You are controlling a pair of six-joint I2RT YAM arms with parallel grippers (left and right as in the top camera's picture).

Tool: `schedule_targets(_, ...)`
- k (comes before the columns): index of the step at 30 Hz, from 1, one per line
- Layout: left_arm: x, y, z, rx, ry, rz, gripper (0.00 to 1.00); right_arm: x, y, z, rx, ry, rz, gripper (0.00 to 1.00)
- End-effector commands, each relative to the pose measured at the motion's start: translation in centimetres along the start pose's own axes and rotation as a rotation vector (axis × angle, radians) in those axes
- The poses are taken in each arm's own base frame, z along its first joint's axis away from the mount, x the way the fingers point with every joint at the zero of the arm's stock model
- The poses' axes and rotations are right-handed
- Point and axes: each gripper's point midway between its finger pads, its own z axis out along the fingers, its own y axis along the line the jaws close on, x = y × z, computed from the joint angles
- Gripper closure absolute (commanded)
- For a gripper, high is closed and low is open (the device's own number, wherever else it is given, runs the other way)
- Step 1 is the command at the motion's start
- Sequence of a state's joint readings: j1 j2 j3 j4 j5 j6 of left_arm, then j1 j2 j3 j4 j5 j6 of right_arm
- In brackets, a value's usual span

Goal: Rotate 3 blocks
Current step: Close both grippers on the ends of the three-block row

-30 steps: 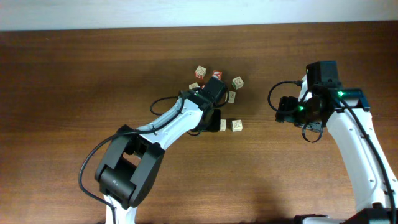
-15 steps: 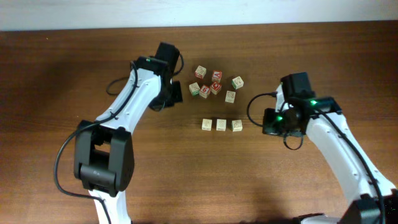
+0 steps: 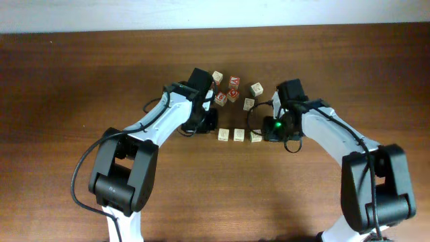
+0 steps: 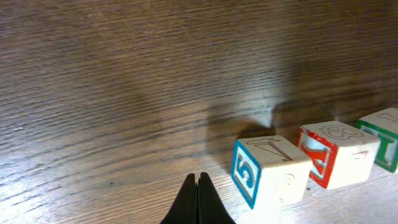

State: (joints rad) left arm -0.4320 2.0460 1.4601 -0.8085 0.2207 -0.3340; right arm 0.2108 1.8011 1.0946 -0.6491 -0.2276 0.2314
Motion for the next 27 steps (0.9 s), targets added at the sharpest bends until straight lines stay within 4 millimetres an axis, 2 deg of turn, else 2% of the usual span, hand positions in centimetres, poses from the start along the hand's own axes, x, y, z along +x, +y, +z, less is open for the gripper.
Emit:
schedule_targets(1,0.4,-1.5,0.1,0.032,0.001,0.014,1.00,0.8,1.7,1.5,-0.016,0.031,-0.058,0.96)
schedule_targets(8,0.9,-3.0,0.8,0.040,0.006,0.019,1.00,0.6,2.3,1.5,-0.041,0.020,-0.066,0.96)
schedule_targets(15,0.9,-3.0,0.8,0.040,0.007,-0.031,1.00,0.5,2.8,1.5,-0.068,0.020,-0.068,0.96)
schedule_targets(18,1.4,-4.2,1.0,0.044,0.011,-0.001,1.00,0.5,3.2,1.4,-0.090,0.021,-0.070,0.96)
schedule_targets(22,1.4,-4.3,1.1,0.044,0.012,-0.008,1.00,0.4,3.6,1.4,-0.108,0.016,-0.076,0.96)
schedule_targets(24,1.4,-4.3,1.1,0.046,0.009,-0.007,1.00,0.6,5.0,1.7,-0.112,0.008,-0.124,0.96)
schedule_targets(27,1.4,-4.3,1.1,0.045,0.009,-0.006,1.00,0.6,5.0,1.7,-0.109,0.007,-0.125,0.96)
